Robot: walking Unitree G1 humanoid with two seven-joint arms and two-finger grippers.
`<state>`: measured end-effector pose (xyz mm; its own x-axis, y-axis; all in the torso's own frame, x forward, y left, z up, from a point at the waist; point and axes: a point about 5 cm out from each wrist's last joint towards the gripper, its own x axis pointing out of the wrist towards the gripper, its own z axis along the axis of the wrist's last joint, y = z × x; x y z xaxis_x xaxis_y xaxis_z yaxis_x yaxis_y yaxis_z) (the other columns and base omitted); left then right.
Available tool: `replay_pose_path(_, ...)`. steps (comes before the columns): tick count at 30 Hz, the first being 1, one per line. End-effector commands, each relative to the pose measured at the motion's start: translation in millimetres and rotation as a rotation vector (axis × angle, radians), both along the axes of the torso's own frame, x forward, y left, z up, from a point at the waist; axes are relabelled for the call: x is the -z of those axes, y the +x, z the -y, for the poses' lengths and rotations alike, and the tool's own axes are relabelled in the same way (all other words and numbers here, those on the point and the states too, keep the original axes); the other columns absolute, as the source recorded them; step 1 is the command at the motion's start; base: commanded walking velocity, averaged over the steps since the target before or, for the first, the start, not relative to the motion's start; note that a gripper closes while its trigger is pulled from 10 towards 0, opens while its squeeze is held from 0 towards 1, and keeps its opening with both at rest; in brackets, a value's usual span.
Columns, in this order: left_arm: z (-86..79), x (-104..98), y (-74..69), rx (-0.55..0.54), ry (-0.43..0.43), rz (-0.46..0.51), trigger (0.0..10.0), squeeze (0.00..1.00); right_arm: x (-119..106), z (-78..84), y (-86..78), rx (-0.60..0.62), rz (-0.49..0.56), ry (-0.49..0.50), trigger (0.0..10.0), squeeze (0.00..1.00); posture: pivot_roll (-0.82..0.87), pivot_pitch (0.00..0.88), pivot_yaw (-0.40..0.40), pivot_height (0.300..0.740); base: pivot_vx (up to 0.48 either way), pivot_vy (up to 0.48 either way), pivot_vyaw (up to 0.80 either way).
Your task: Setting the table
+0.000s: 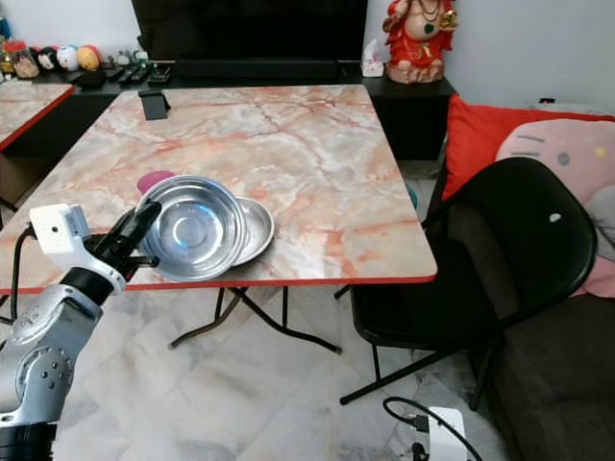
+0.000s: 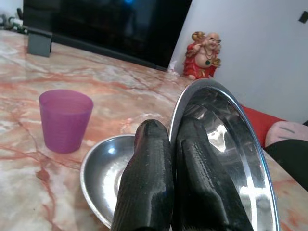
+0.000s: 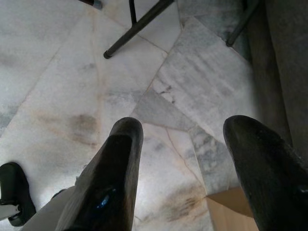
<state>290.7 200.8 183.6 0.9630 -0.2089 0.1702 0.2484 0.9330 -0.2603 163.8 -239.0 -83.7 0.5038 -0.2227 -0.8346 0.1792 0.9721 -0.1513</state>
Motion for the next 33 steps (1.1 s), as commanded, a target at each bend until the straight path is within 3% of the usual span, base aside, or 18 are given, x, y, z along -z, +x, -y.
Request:
replay_pose_path(1,1.2,-8.6,2.1,0.004,-0.008,0.035,10.0,0.0,-0.6,1.0,0.9,0.003,-0.002,-0.003,10.0,0.0,-0.03,0.0,0.001,0.74,0.27,0.0,0.0)
replay_pose_path(26,8.2,-9.1,2.3,0.039,-0.017,0.032,10.0,0.0,-0.5,1.1,0.9,-0.003,-0.006,-0.011,10.0,0.0,-0.03,0.0,0.004,0.74,0.271,0.0,0.0)
replay_pose_path(33,5.1,-6.4,2.6,0.035,-0.036,-0.001,10.0,0.0,-0.5,0.8,1.0,-0.005,-0.007,-0.008,10.0,0.0,-0.03,0.0,0.007,0.74,0.0,0.0,0.0)
